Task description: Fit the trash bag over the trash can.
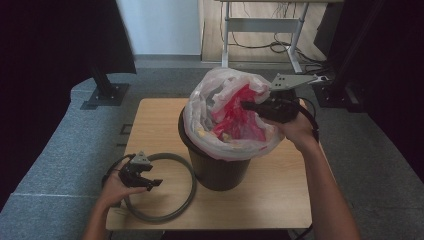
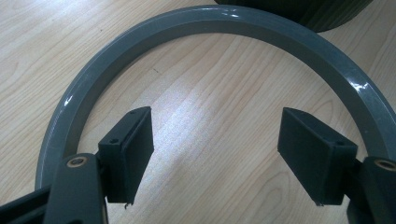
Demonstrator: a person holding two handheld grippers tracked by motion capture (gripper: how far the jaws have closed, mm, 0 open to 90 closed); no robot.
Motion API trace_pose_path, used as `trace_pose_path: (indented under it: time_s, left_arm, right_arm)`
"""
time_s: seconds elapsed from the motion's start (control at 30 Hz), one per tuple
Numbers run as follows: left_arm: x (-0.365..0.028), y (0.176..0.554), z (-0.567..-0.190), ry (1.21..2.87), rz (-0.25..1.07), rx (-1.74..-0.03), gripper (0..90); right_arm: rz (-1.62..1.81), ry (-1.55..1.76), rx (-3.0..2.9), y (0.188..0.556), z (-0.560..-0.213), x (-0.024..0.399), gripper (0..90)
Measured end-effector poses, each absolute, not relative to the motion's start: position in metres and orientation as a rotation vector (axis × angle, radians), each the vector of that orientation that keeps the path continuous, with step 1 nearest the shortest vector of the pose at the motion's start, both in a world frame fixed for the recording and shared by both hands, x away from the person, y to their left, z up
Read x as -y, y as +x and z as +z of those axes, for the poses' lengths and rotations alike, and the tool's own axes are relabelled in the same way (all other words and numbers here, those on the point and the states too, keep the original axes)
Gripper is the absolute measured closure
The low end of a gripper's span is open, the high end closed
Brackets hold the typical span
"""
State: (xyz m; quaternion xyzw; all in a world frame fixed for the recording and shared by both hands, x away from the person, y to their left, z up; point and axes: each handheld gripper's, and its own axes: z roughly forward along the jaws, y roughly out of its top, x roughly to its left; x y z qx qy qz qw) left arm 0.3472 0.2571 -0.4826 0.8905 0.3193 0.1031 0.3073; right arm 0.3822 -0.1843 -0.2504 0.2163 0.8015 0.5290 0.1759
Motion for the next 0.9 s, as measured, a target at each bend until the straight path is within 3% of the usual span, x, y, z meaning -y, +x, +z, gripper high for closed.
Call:
trace_pose_path:
  time_s: [0.9]
  left_arm:
    - [-0.256, 0.347, -0.485, 2.376, 0.271, -0.839, 26.8]
  right_arm:
    - [1.454, 0.629, -2.308, 0.400, -0.259, 0.150, 86.7]
